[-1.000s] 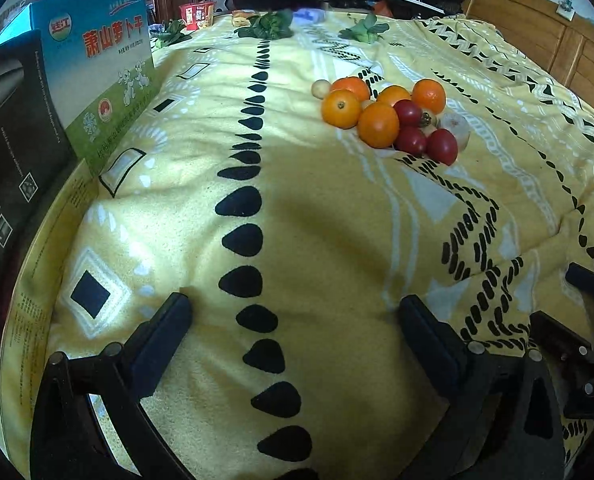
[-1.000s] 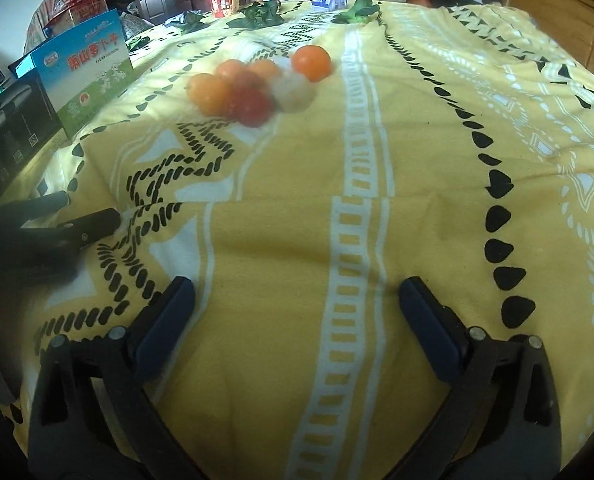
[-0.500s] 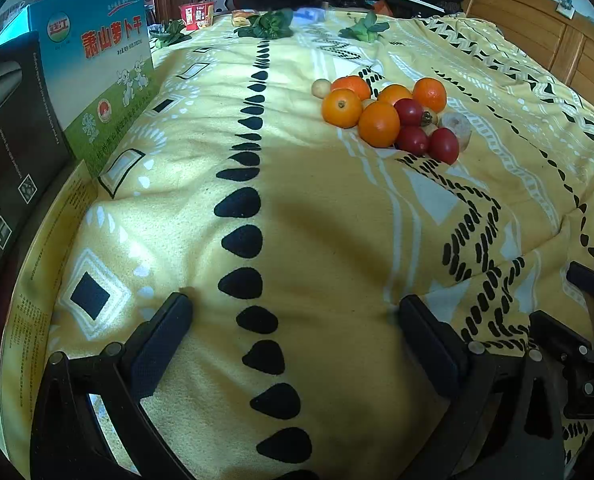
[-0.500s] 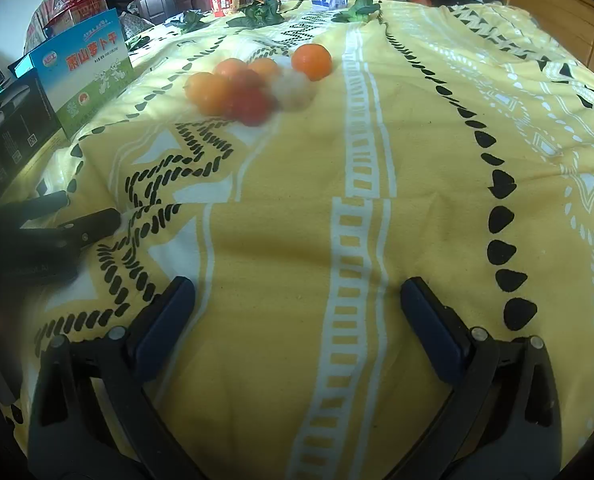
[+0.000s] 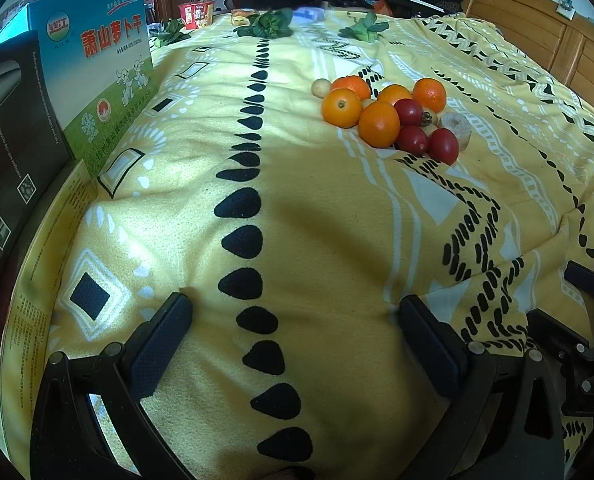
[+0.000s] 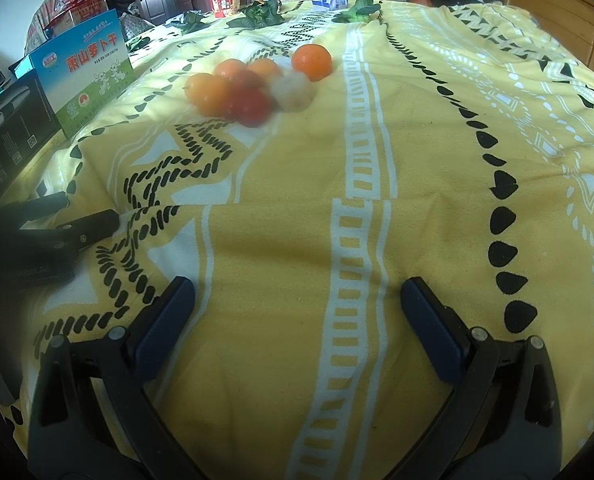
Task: Organize fruits
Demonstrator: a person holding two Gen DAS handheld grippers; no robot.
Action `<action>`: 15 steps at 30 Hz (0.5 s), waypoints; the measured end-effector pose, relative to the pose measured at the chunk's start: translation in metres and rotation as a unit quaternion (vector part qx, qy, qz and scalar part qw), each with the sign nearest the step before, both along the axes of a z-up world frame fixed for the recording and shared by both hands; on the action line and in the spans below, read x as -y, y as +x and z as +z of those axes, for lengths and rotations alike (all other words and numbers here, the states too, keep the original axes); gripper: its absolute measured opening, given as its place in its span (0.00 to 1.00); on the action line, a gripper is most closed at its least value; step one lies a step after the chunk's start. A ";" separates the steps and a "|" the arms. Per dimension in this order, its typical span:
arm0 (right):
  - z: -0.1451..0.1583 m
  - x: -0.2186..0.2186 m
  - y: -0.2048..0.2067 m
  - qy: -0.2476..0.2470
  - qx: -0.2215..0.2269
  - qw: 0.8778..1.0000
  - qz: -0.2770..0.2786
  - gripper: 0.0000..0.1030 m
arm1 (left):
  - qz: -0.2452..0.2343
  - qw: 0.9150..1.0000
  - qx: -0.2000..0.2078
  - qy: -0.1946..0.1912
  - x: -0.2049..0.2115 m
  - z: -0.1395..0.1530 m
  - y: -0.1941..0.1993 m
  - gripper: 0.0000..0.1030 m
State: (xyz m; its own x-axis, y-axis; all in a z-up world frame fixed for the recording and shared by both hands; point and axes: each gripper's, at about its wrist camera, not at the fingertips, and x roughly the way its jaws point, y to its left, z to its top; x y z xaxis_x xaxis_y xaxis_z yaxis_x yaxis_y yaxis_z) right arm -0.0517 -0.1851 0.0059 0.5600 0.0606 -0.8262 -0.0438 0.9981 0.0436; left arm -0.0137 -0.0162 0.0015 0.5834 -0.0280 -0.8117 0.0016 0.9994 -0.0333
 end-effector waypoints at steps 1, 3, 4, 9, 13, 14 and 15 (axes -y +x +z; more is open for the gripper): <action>0.000 0.000 0.000 0.000 0.000 1.000 0.000 1.00 | 0.000 1.000 0.000 0.000 0.000 0.000 0.000 1.00; 0.000 0.000 0.000 0.000 0.000 1.000 0.000 1.00 | 0.000 1.000 0.000 -0.001 0.000 0.000 0.000 1.00; 0.000 0.000 0.000 0.000 0.000 1.000 0.000 1.00 | 0.000 1.000 0.000 -0.001 0.000 0.000 0.000 1.00; 0.000 0.000 0.000 0.000 0.000 1.000 0.000 1.00 | 0.000 1.000 -0.001 -0.001 0.000 0.000 0.000 1.00; 0.000 0.000 0.000 0.002 0.000 1.000 0.000 1.00 | 0.000 1.000 0.000 -0.008 -0.001 0.001 -0.002 1.00; 0.000 0.000 0.000 0.002 -0.003 1.000 0.000 1.00 | -0.001 1.000 -0.001 -0.010 -0.001 0.002 -0.003 1.00; 0.001 0.000 0.001 0.001 -0.006 1.000 0.000 1.00 | -0.002 1.000 -0.002 -0.014 -0.003 0.003 -0.004 1.00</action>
